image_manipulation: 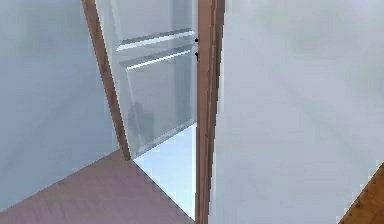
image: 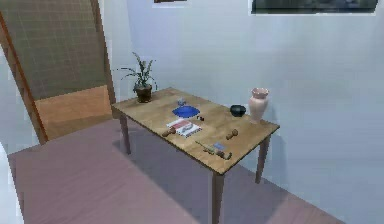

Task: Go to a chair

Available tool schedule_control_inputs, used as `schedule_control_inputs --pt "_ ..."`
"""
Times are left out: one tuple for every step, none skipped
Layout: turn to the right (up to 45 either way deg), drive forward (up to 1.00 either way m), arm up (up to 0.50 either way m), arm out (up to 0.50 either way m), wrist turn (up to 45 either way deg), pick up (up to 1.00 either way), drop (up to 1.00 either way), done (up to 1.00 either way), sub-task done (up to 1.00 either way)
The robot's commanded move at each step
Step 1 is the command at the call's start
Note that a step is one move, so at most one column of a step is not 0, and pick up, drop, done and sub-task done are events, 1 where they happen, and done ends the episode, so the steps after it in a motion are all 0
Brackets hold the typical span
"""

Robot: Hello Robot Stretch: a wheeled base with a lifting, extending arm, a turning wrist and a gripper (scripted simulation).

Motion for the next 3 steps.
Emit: schedule_control_inputs --pt "-3.0 0.0 0.0 0.0 0.0 0.0 0.0 0.0 0.0" --pt "0.0 0.45 0.0 0.0 0.0 0.0 0.0 0.0 0.0" --pt "-33.0 0.0 0.0 0.0 0.0 0.0 0.0 0.0 0.0"
